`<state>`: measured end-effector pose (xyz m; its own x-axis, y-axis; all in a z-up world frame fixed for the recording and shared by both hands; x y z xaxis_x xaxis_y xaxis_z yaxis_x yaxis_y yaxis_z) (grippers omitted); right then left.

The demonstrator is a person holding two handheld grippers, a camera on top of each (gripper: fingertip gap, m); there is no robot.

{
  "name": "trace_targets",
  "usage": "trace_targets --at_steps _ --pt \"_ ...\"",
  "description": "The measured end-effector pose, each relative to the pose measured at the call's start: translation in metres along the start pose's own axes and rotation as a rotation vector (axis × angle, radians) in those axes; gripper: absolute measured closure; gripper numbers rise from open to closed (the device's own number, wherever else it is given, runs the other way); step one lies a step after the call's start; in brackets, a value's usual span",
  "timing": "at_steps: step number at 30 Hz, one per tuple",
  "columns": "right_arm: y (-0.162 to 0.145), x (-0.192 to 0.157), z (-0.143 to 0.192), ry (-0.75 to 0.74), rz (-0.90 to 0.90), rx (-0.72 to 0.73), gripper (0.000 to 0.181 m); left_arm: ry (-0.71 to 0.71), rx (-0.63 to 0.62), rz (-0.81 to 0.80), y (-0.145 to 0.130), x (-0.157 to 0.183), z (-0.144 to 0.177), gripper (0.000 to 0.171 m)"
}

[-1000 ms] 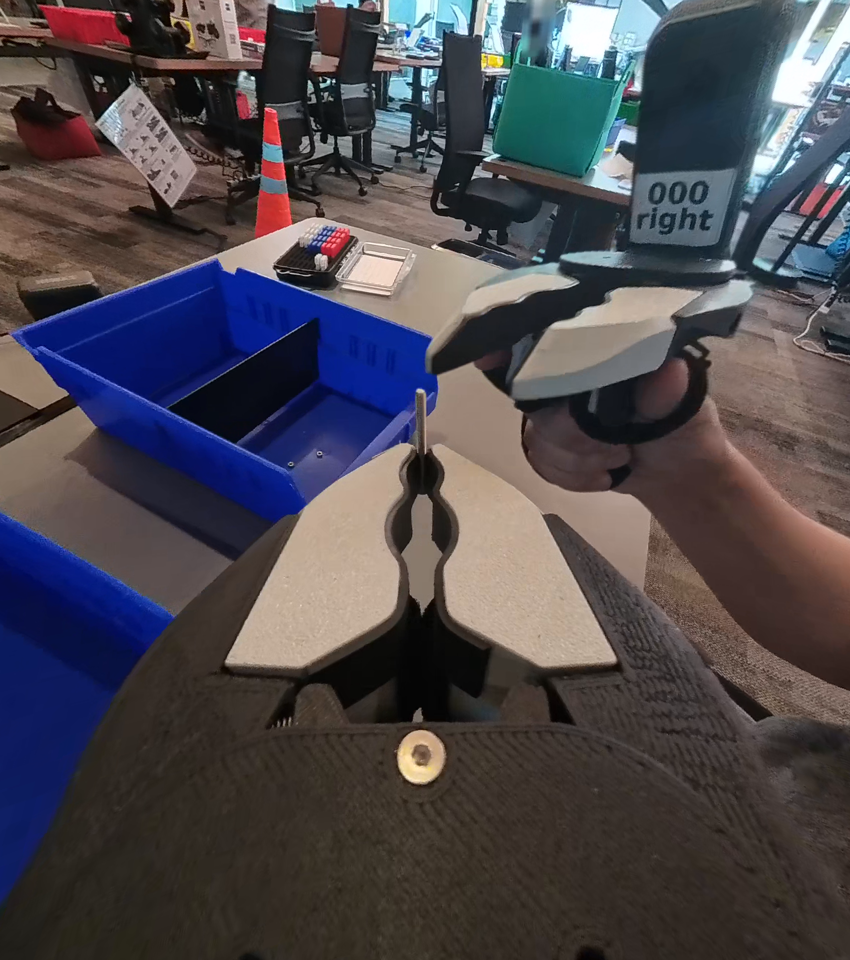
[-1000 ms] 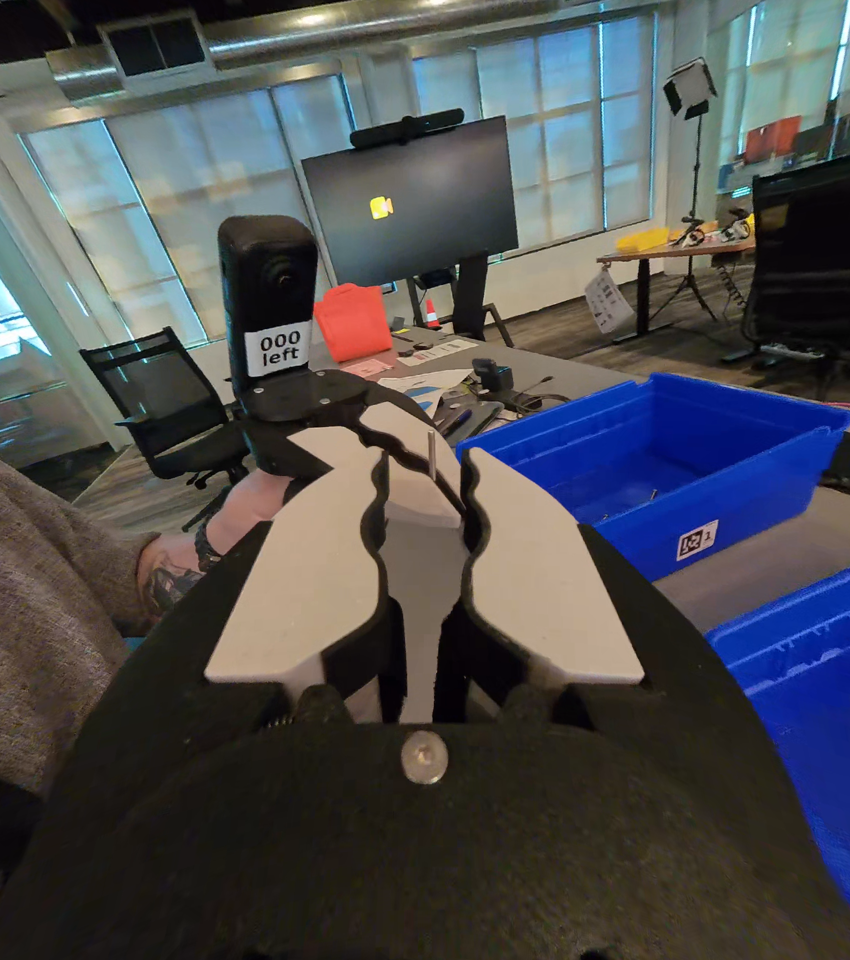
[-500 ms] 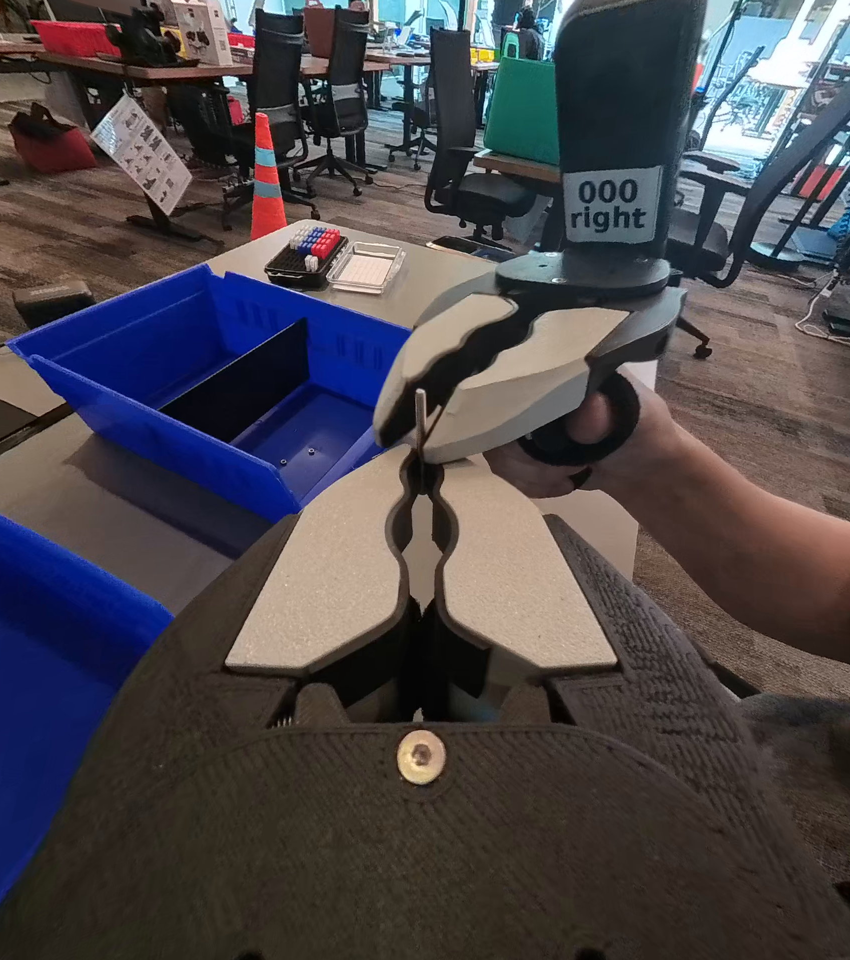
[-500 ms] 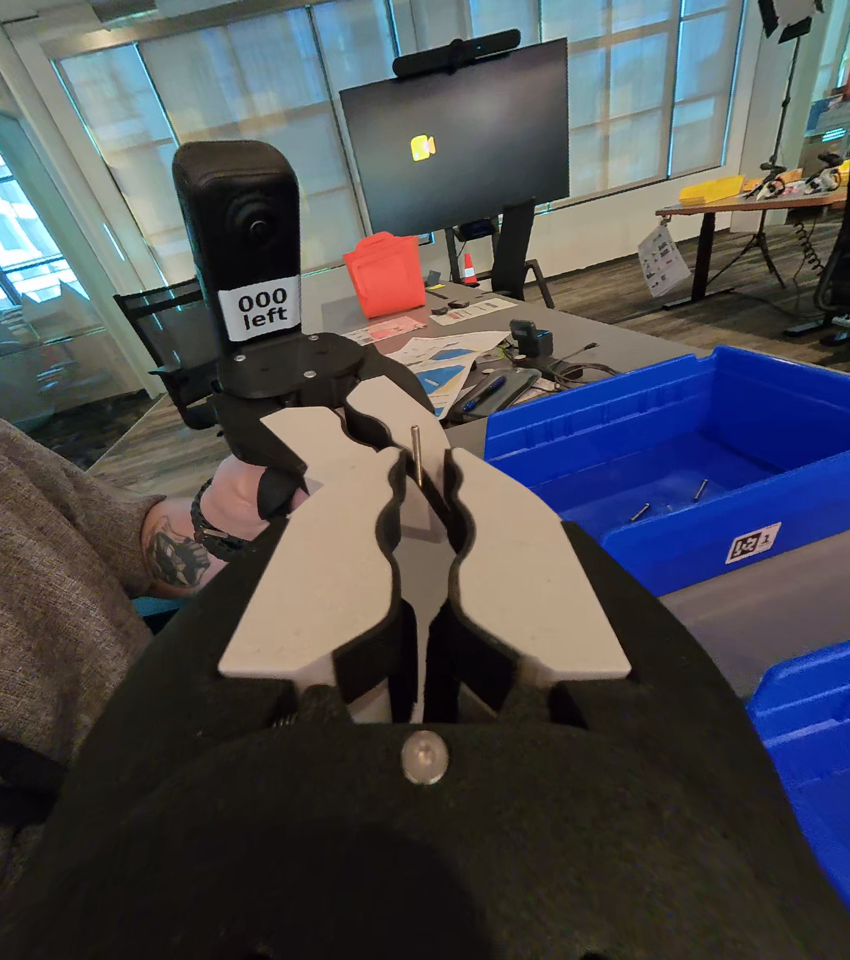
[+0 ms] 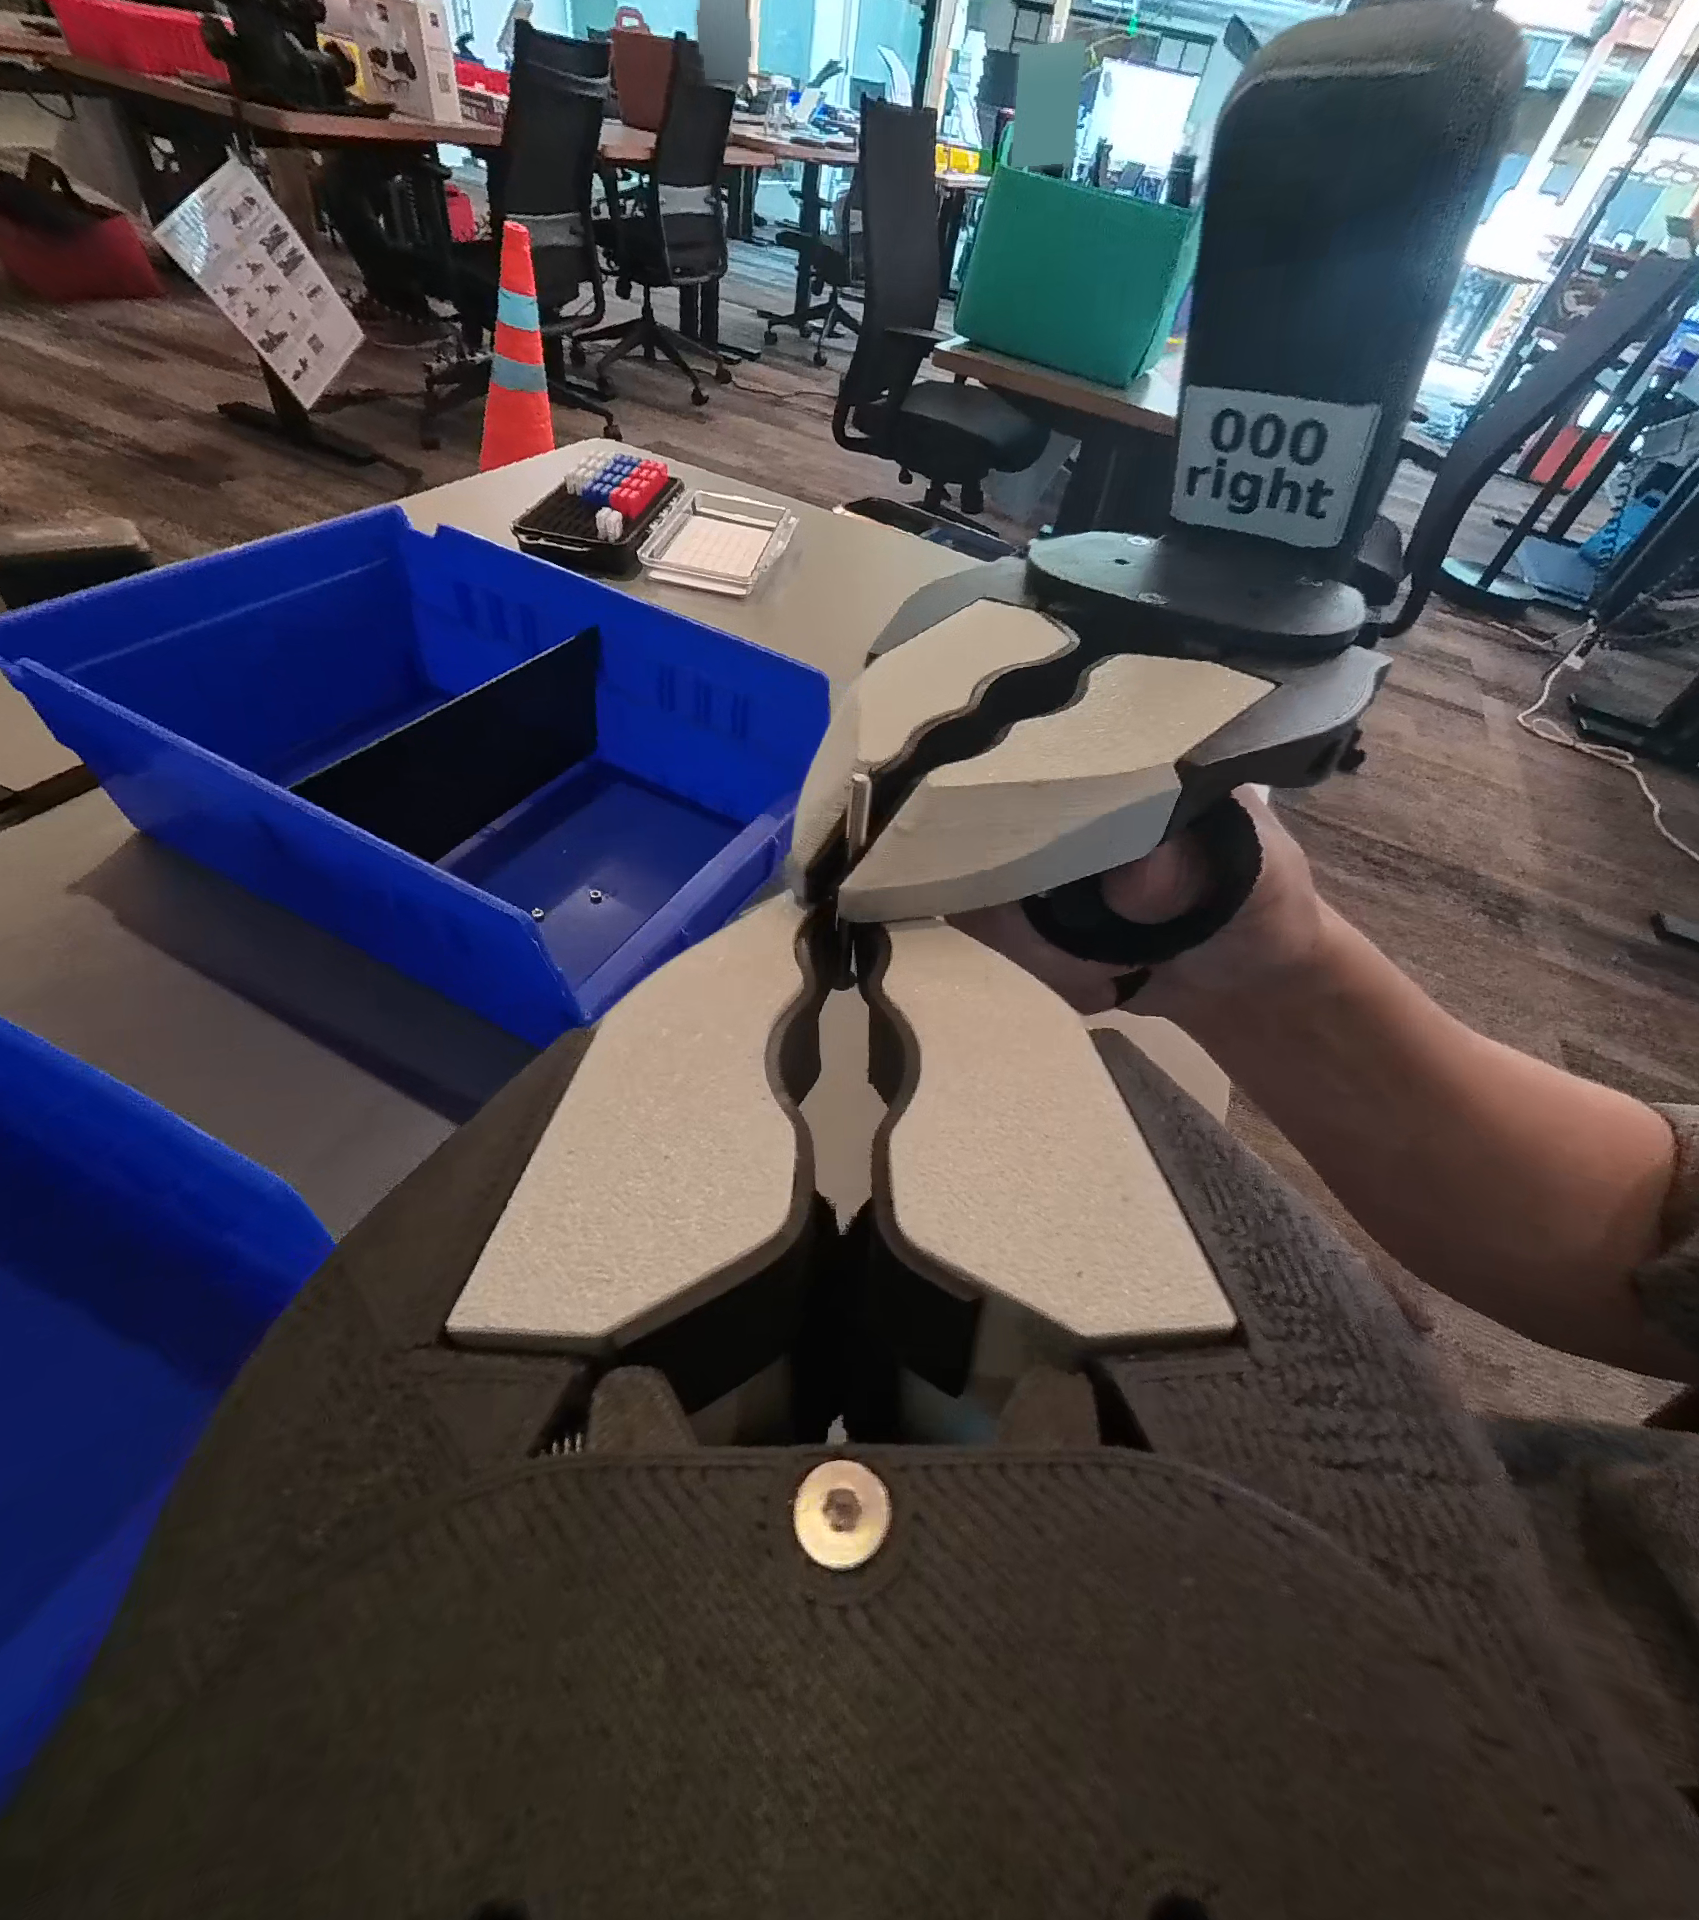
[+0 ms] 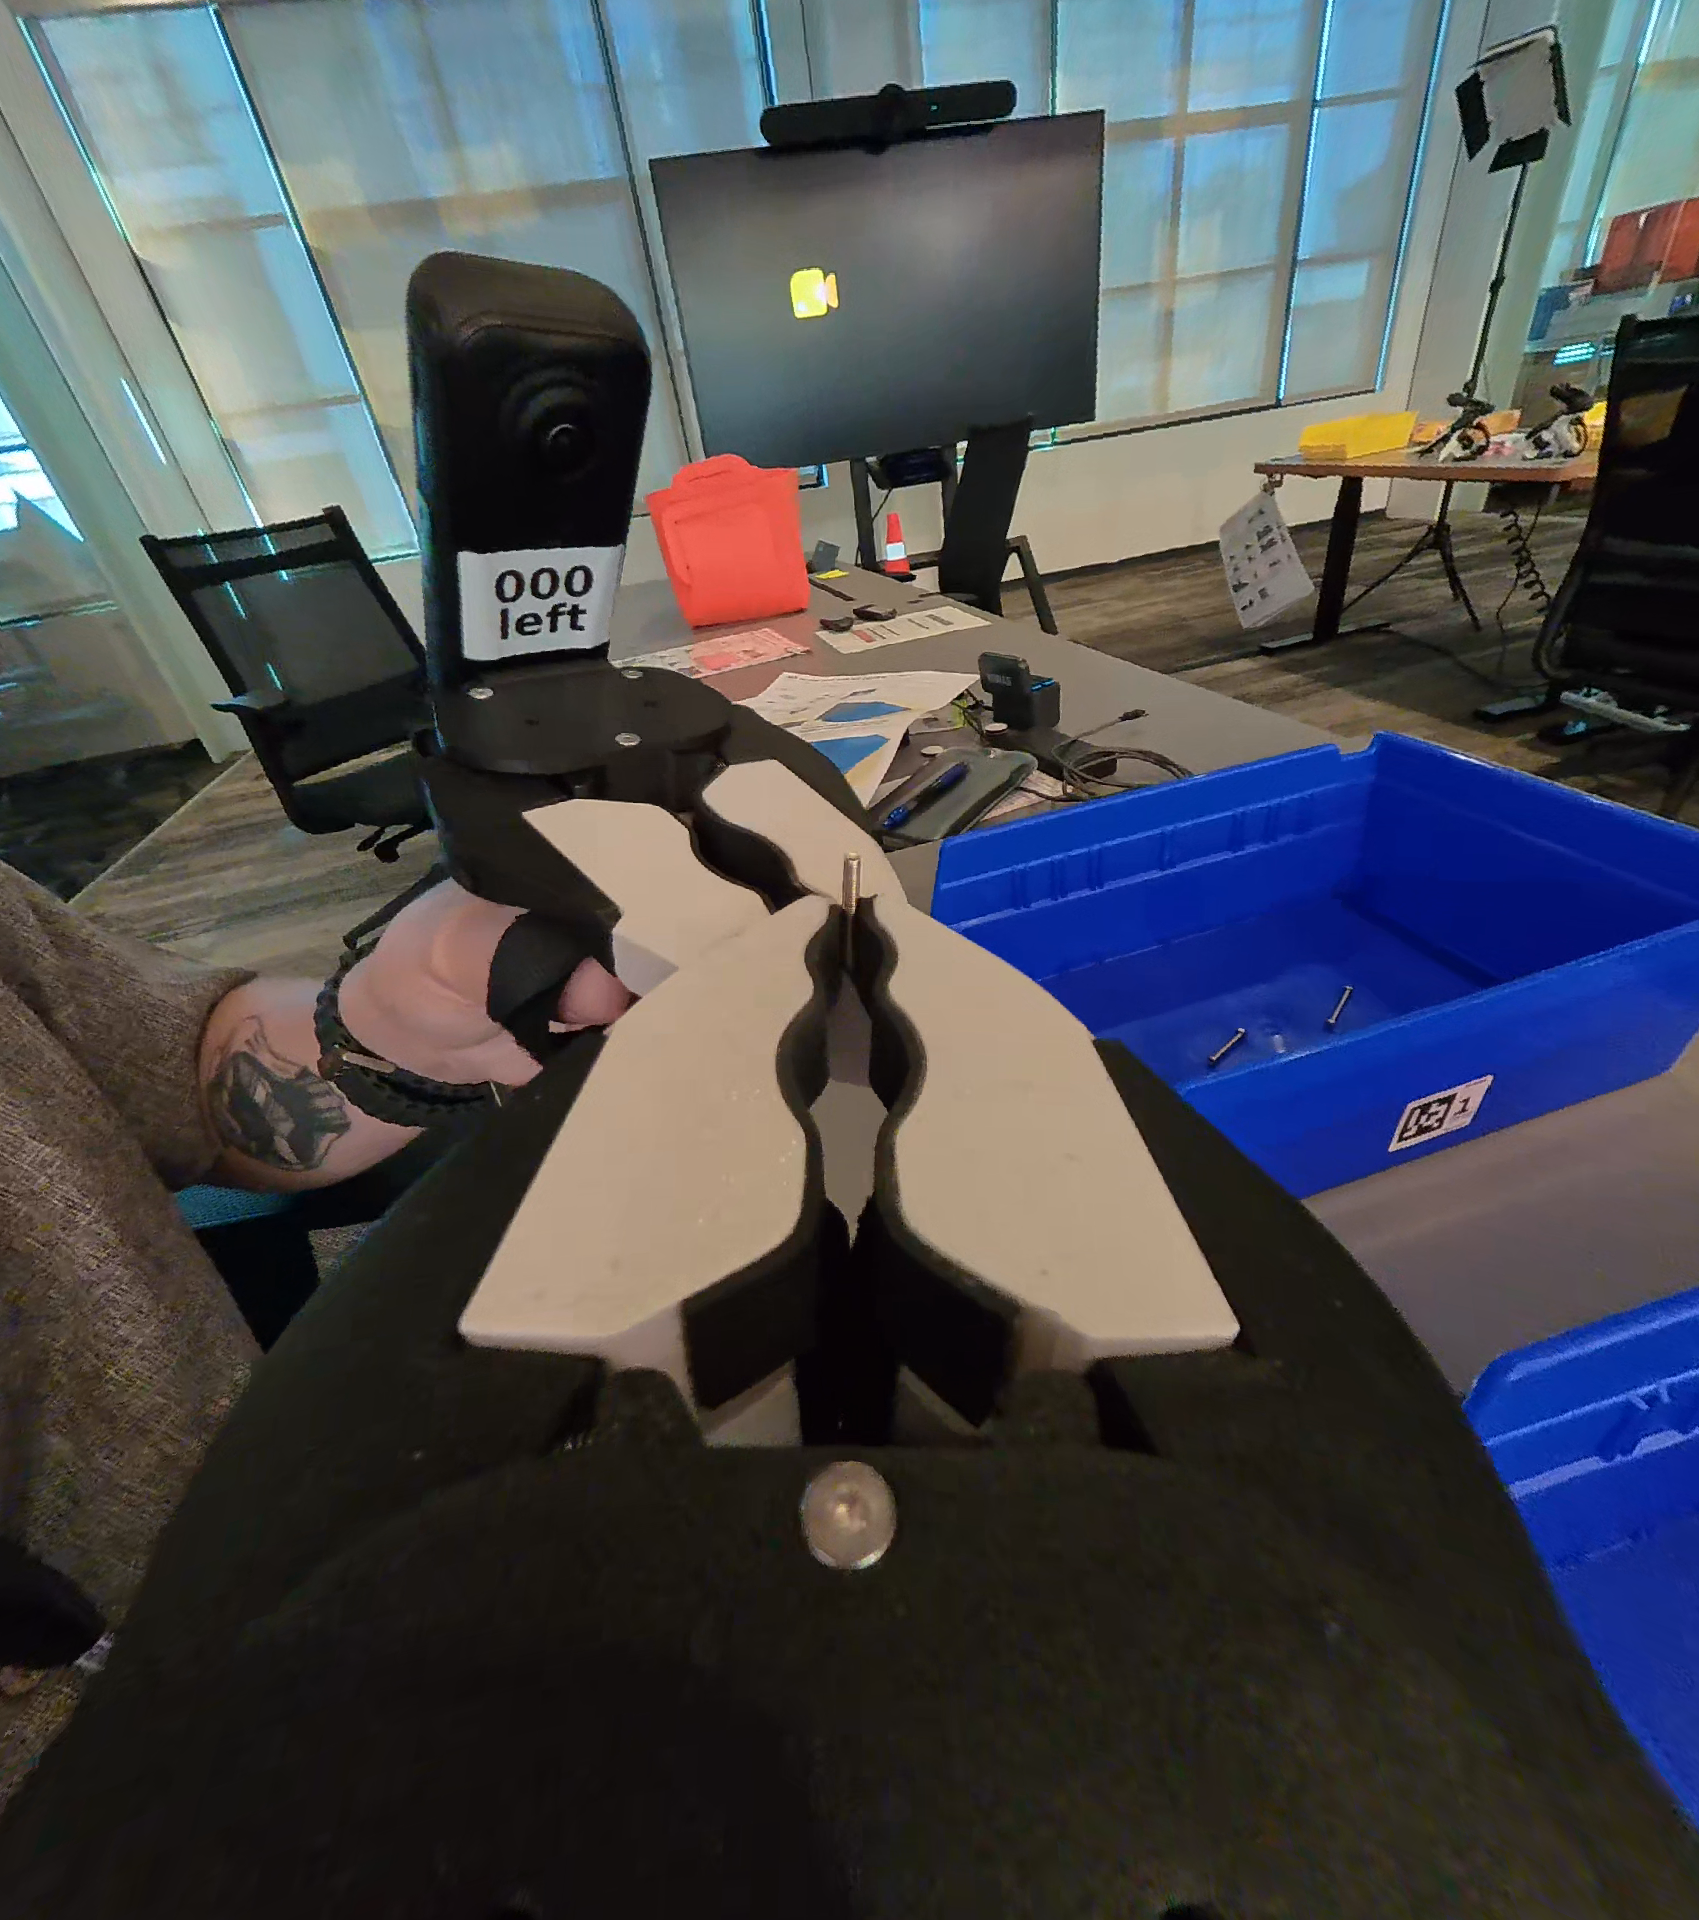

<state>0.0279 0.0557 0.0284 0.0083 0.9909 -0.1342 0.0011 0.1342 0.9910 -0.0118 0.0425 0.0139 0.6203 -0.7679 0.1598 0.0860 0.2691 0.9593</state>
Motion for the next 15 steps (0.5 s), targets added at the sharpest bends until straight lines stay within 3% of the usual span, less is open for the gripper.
trace_targets --at_steps 4,10,12,15 --pt "-0.0013 -0.0004 -0.0005 0.020 -0.012 0.013 0.180 -0.027 0.003 0.034 -0.0010 0.0006 0.0011 0.167" --pt "-0.0009 0.0034 -0.0008 0.052 -0.061 0.038 0.179 -0.044 -0.001 0.034 0.0011 0.0053 0.0010 0.148" --pt "0.0023 0.0011 0.0000 0.087 -0.072 0.060 0.179 -0.008 -0.008 0.033 0.0006 0.0017 0.0009 0.134" --pt "0.0058 0.0014 0.0010 0.087 -0.070 0.064 0.179 -0.027 -0.013 0.054 -0.0020 0.0007 -0.0002 0.134"
Point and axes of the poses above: each gripper's, where its closed fingertips meet, z back along the fingers, y out of its top, x = y × z across the jaws, the point moved 4 cm from there along z, back along the fingers, and after that the axes turned 2 degrees about -y, right-handed, at the moved point
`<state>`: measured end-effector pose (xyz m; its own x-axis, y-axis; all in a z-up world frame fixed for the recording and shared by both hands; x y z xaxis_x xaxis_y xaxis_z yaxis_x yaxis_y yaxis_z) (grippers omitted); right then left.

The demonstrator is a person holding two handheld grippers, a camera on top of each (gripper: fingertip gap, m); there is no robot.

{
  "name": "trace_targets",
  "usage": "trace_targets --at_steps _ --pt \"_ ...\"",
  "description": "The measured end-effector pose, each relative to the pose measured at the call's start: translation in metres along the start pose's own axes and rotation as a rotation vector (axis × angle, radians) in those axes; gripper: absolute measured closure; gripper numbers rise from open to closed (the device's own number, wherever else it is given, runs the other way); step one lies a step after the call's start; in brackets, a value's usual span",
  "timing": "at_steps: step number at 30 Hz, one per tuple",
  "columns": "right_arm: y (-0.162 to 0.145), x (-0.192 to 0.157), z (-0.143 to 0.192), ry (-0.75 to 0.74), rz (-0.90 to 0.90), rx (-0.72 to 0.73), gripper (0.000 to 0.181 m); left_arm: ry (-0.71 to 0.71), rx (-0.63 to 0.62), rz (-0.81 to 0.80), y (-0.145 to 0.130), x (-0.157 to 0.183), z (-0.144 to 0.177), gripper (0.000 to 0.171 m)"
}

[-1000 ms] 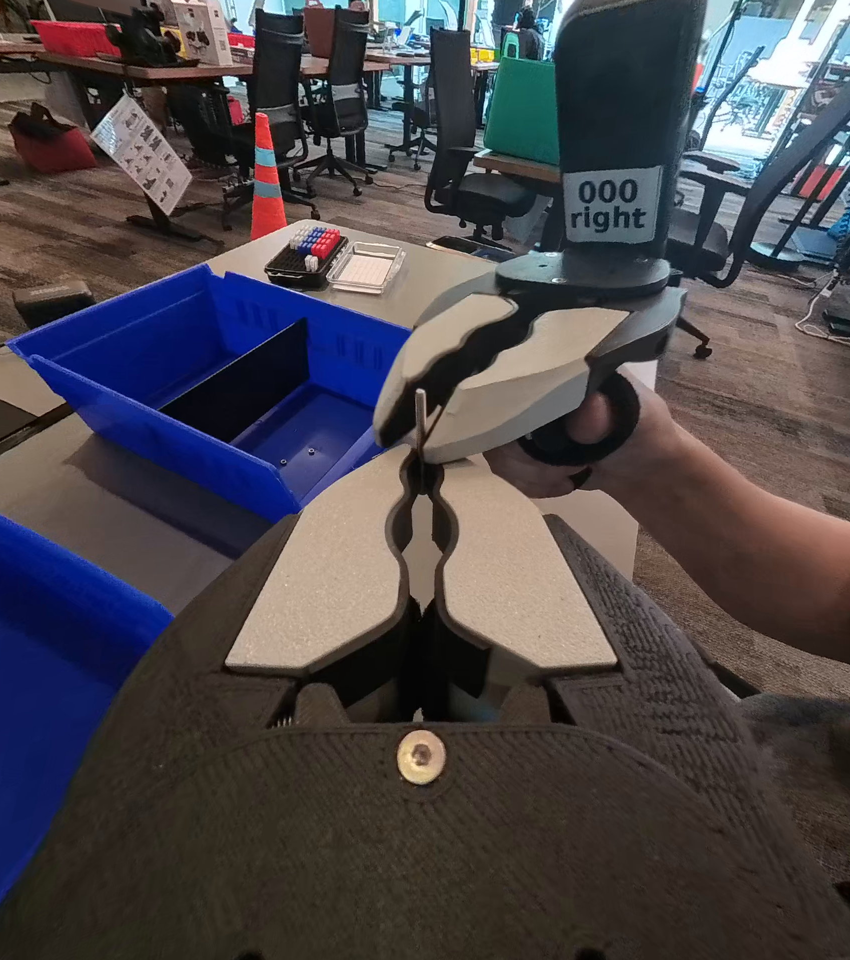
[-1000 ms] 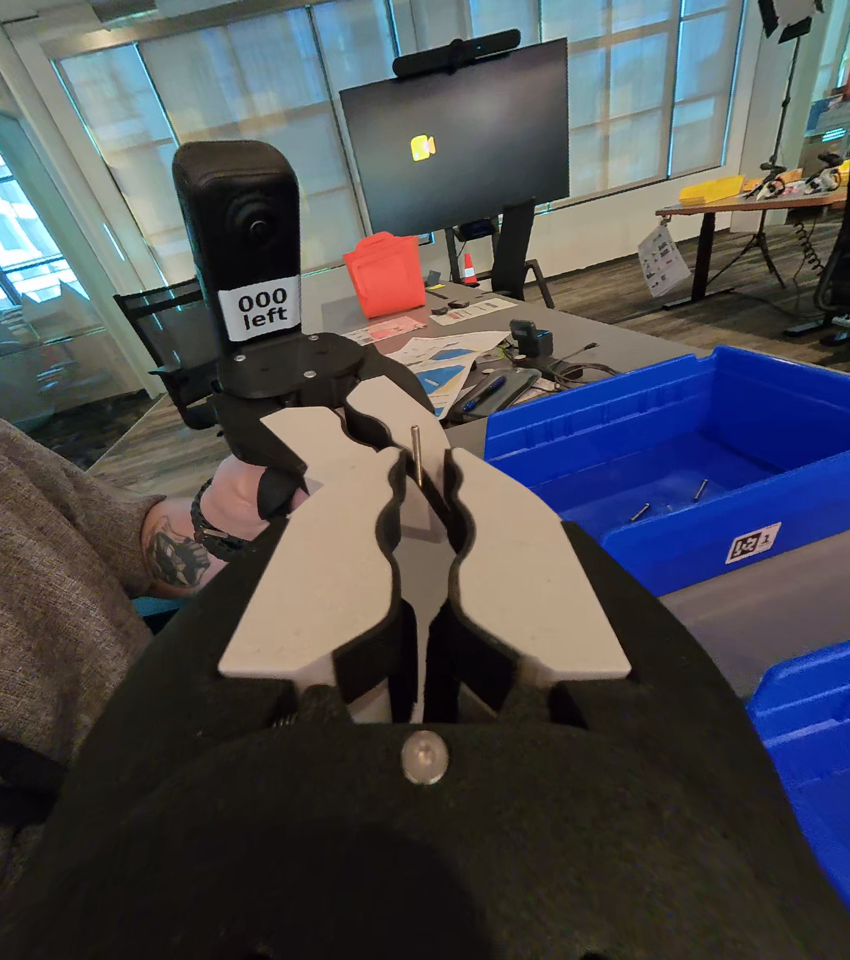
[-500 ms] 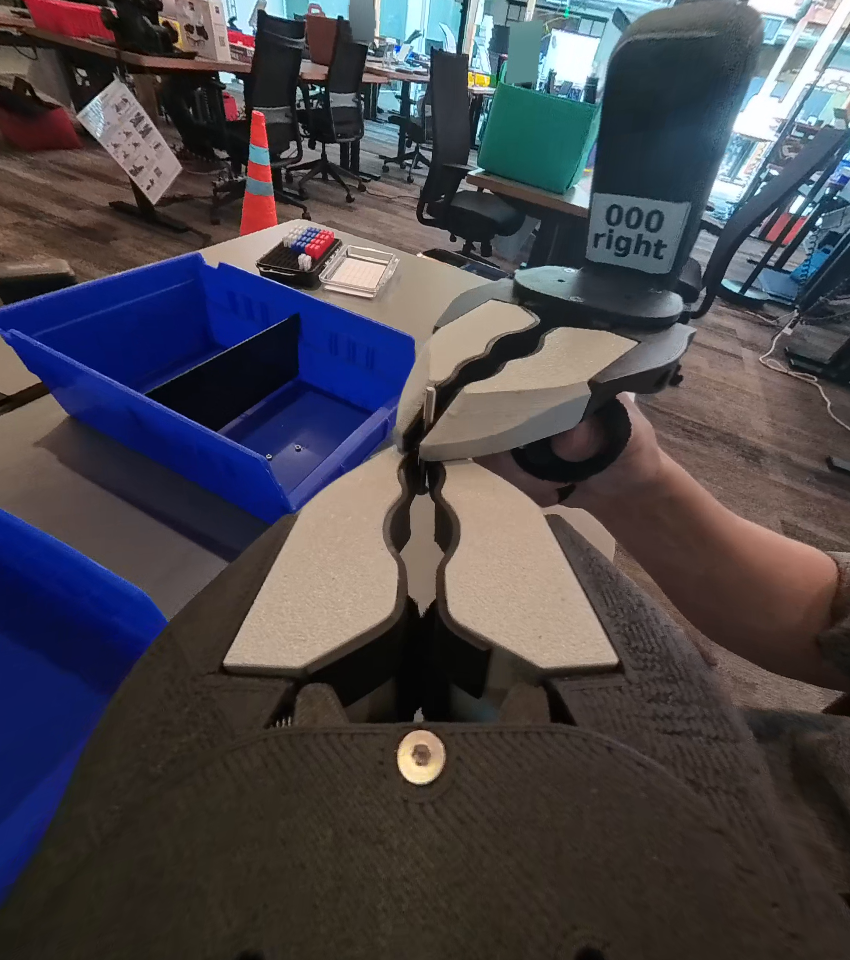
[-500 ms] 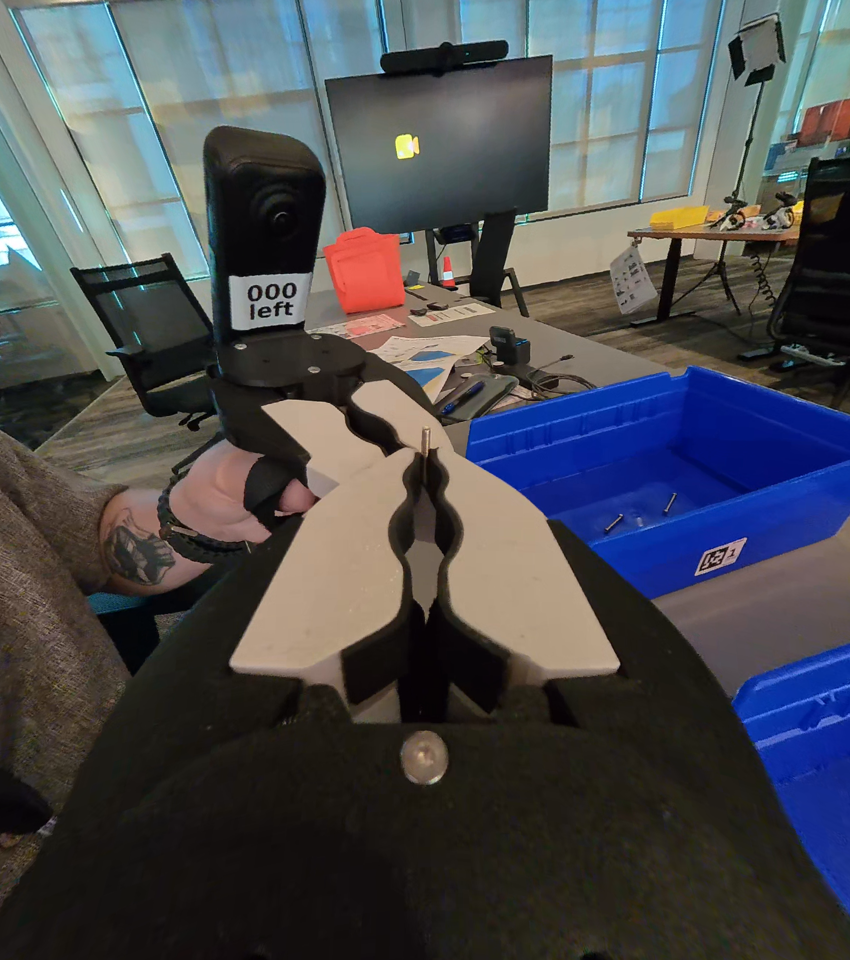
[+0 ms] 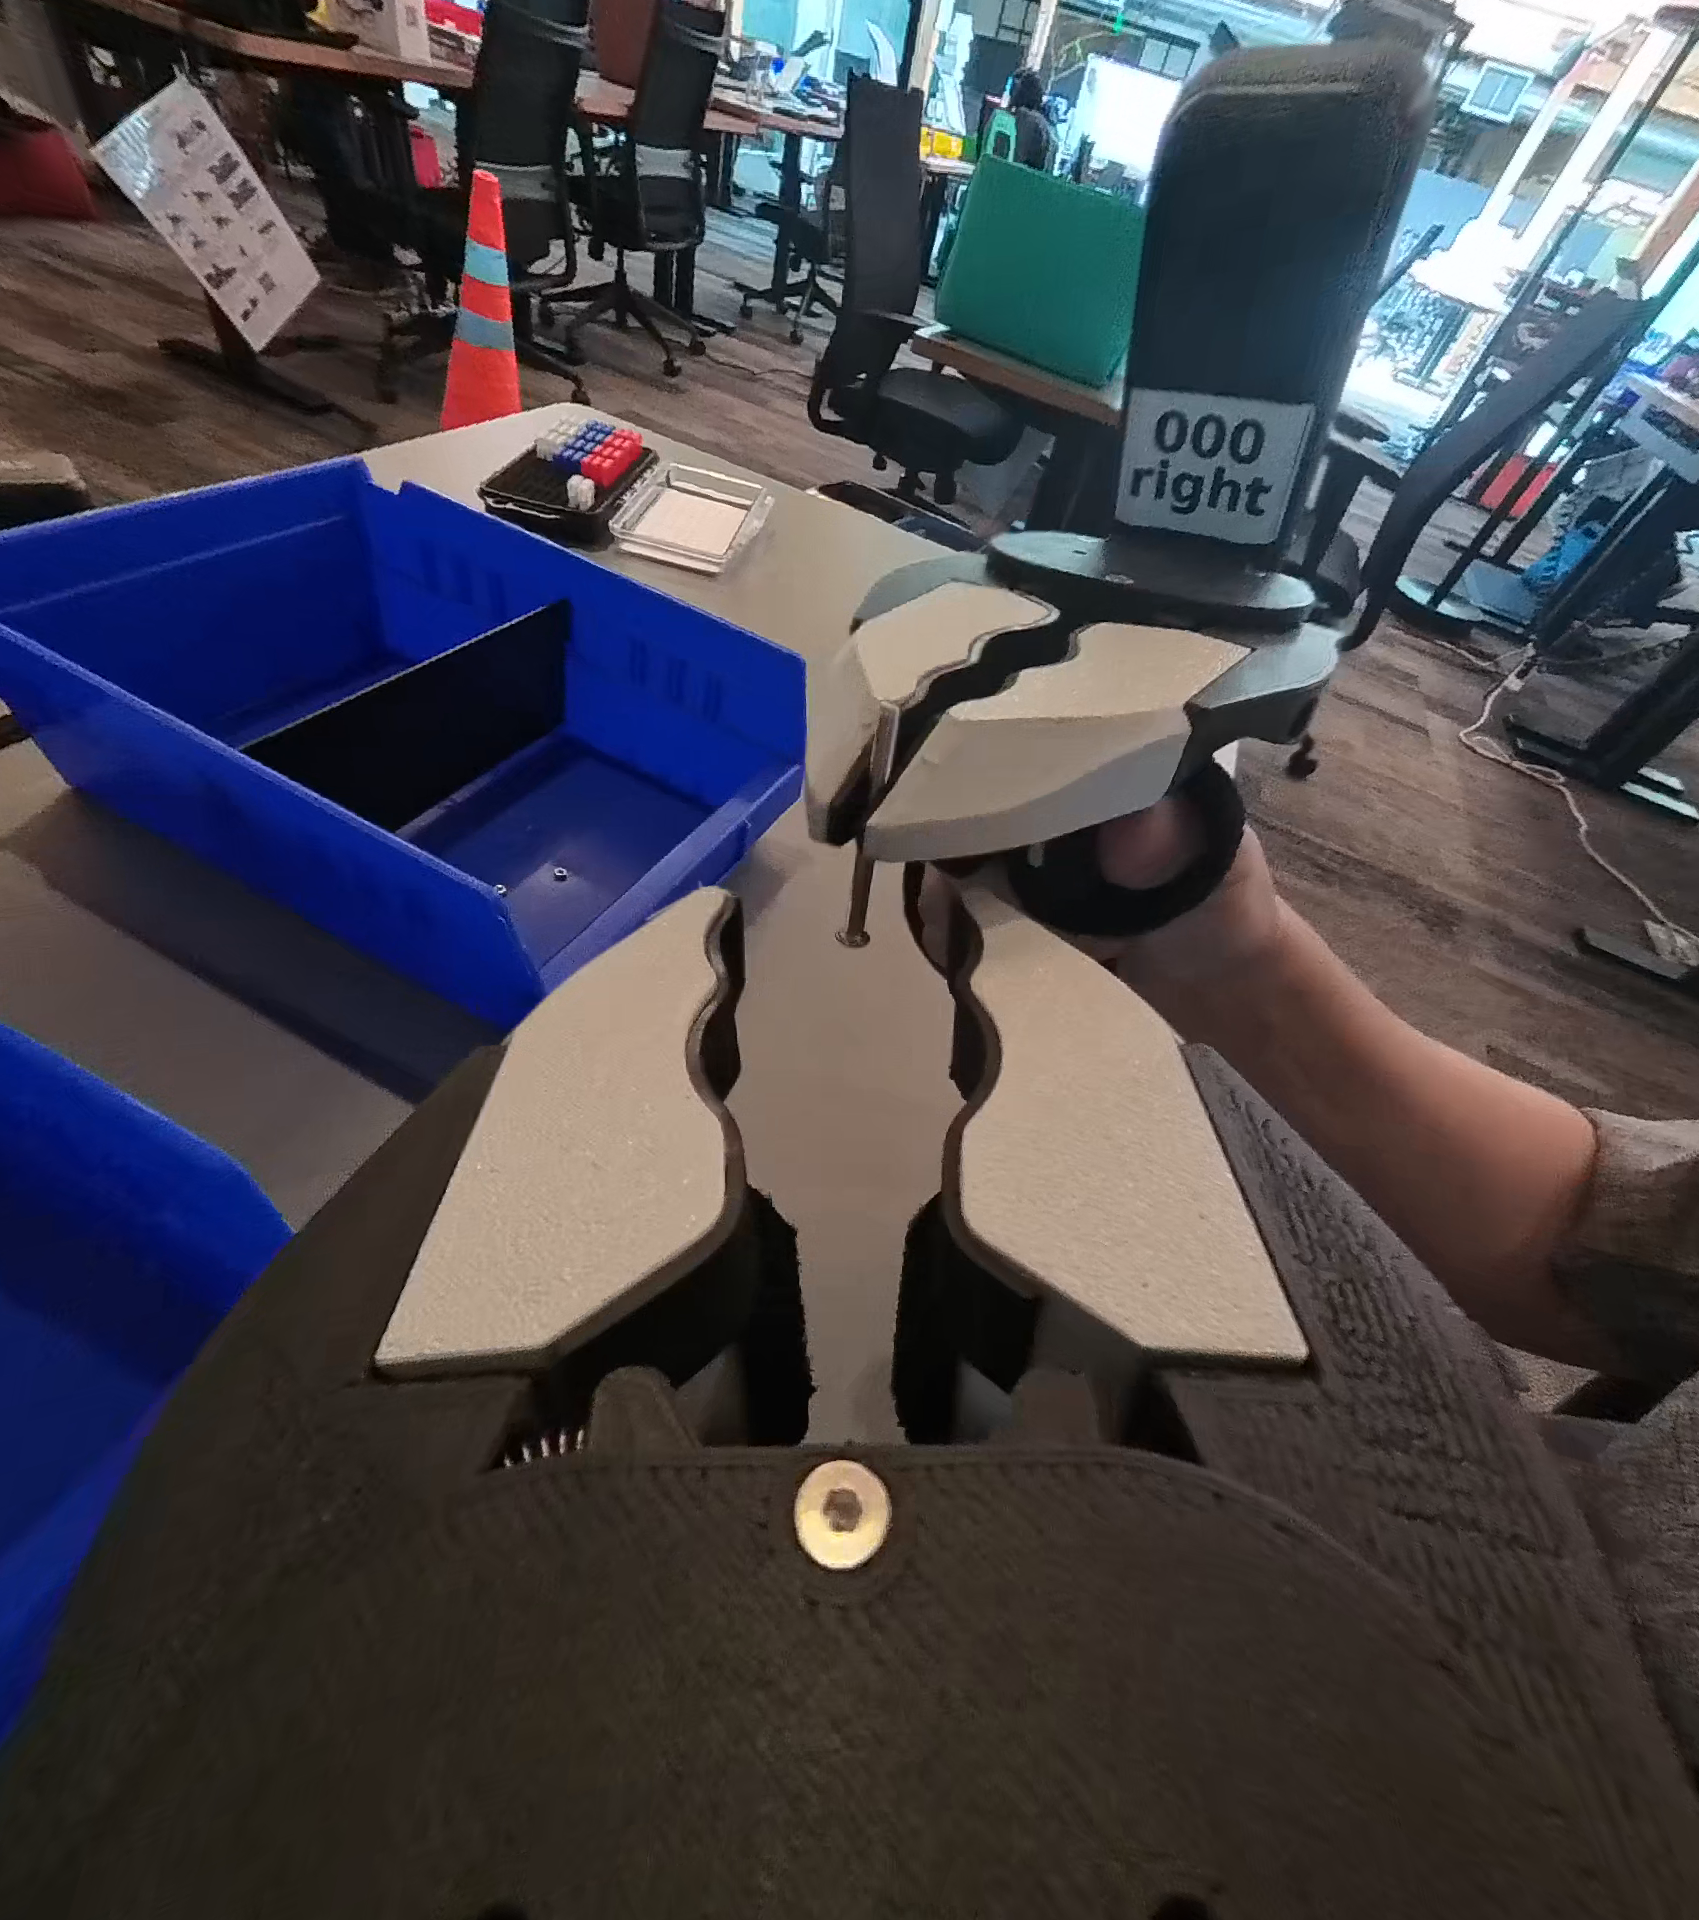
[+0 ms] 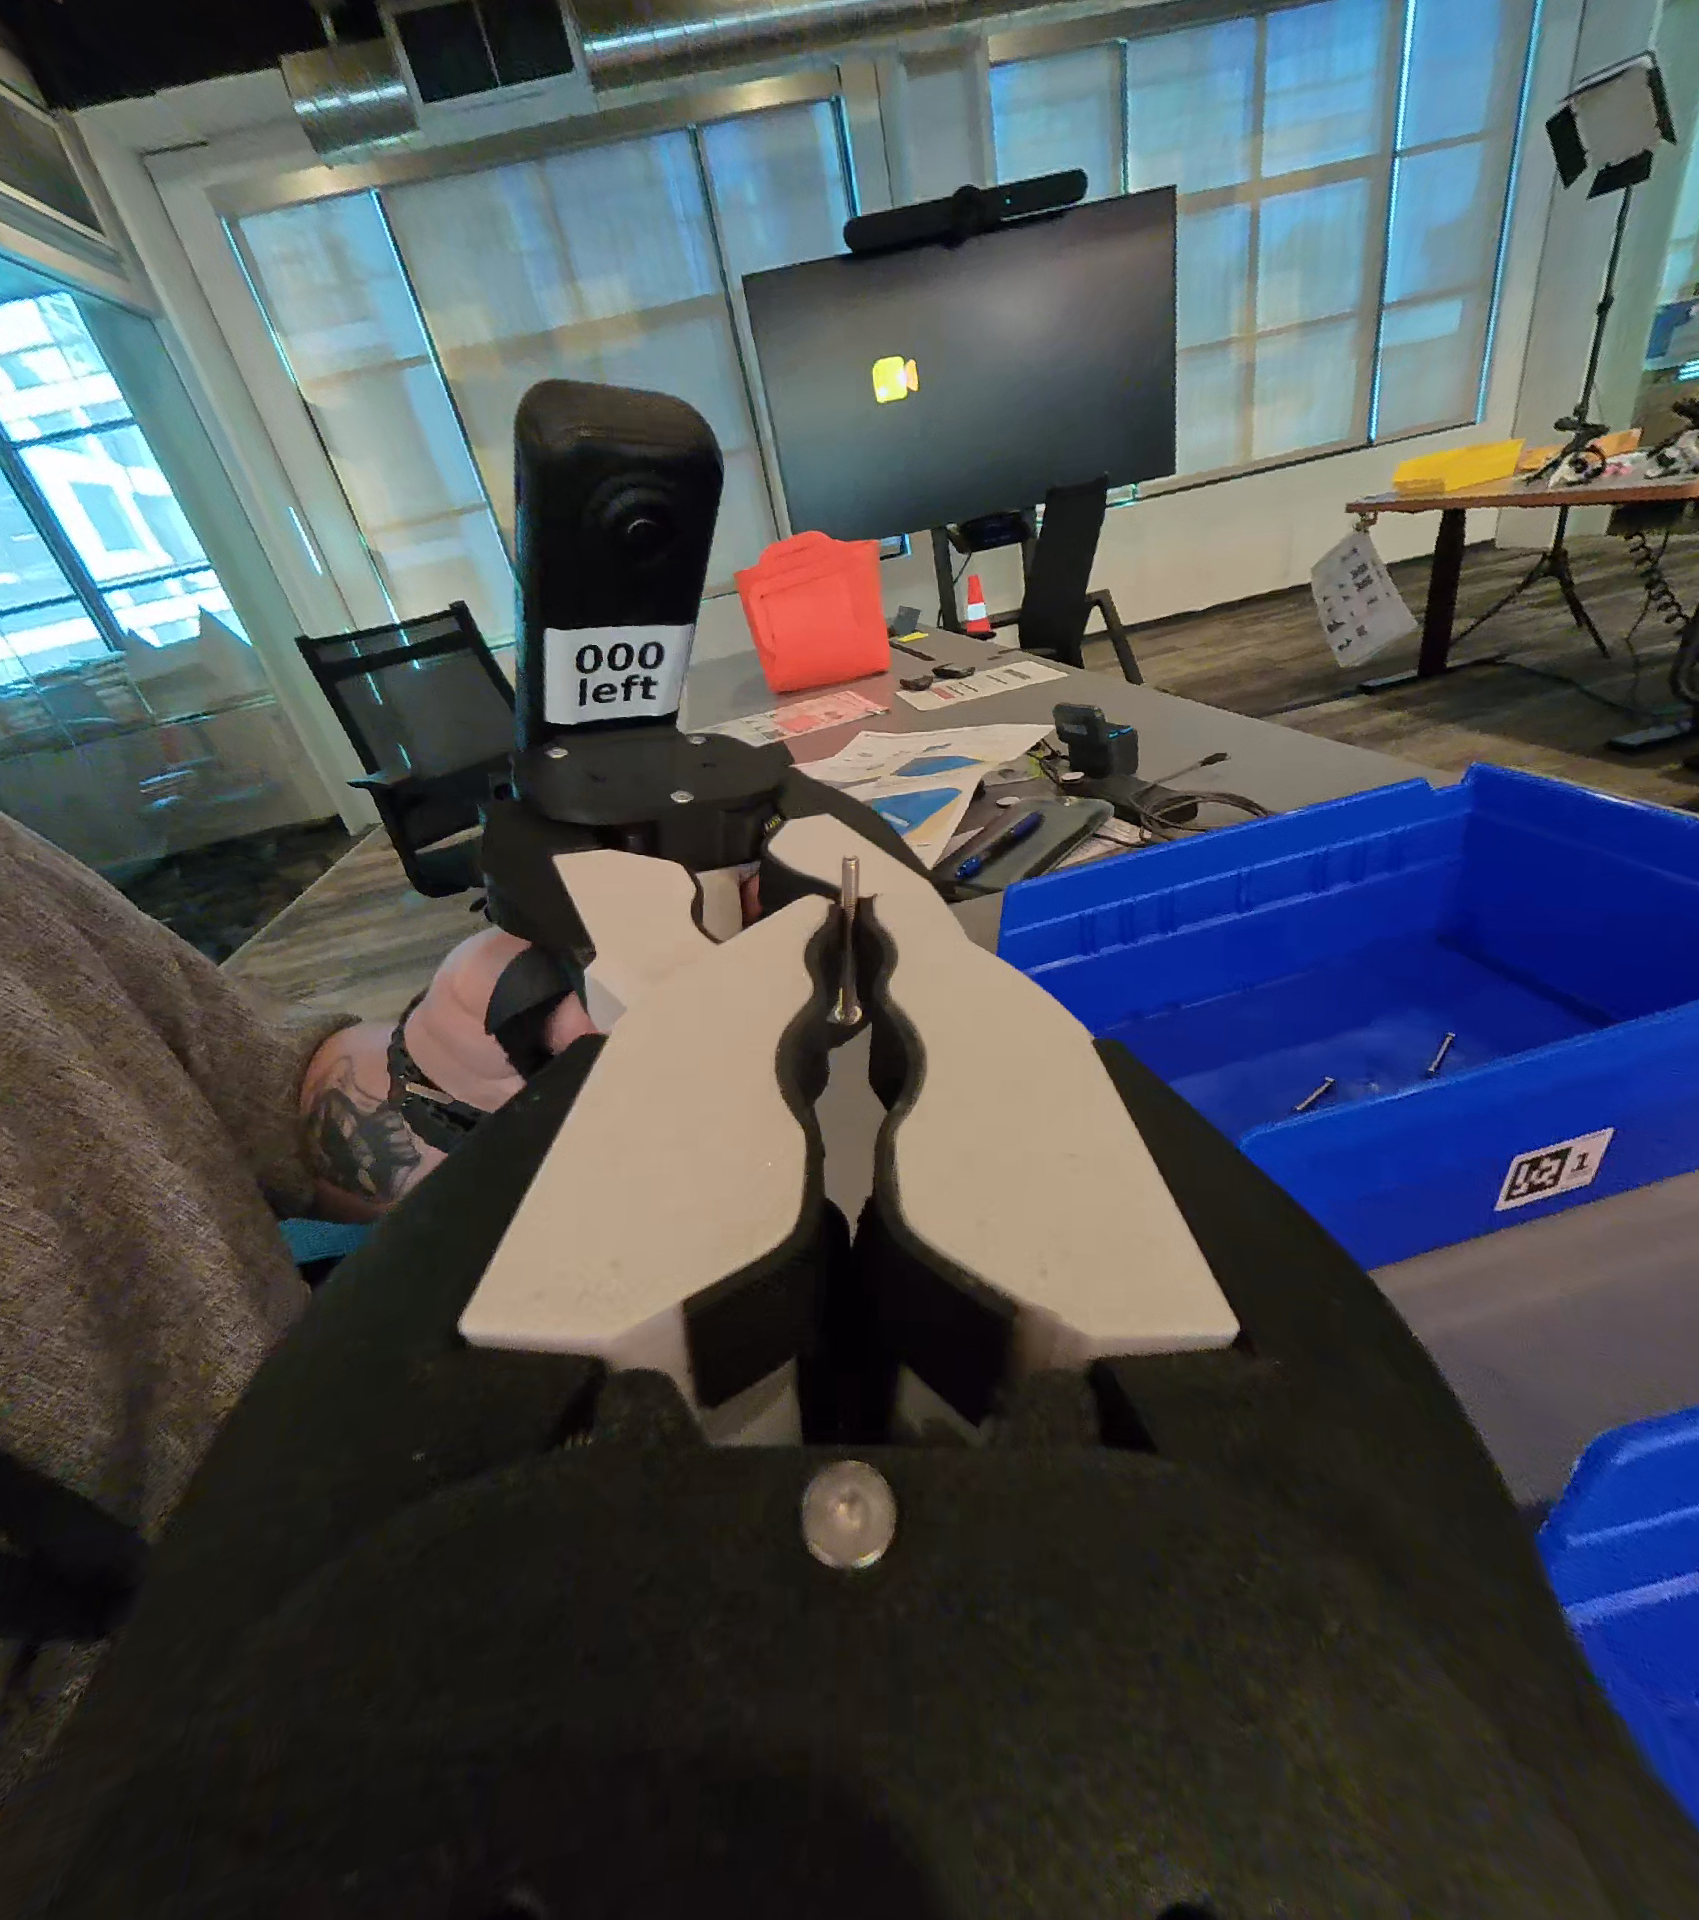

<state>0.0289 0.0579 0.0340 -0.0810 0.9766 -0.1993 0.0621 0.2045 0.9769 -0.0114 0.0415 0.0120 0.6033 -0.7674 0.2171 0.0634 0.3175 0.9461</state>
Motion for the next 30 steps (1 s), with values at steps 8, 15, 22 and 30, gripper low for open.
trace_targets --at_steps 8,15,22,30 --pt "0.008 0.002 0.006 0.012 -0.018 0.014 0.179 0.018 0.015 -0.038 0.003 0.001 0.003 0.134" --pt "0.037 0.046 0.046 -0.282 0.014 0.004 0.179 0.033 0.005 -0.039 -0.003 0.000 0.009 0.135" --pt "0.054 0.139 0.066 -0.652 -0.017 -0.190 0.179 0.063 -0.005 -0.060 -0.003 -0.002 0.015 0.139" --pt "0.032 0.244 0.055 -0.824 -0.186 -0.550 0.179 0.074 0.016 -0.055 0.001 -0.007 0.027 0.143"
Point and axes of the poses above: each gripper's, where its closed fingertips meet, z back along the fingers, y out of its top, x = y × z across the jaws, the point moved 4 cm from there along z, back along the fingers, and after that the axes turned 2 degrees about -y, right-handed, at the moved point
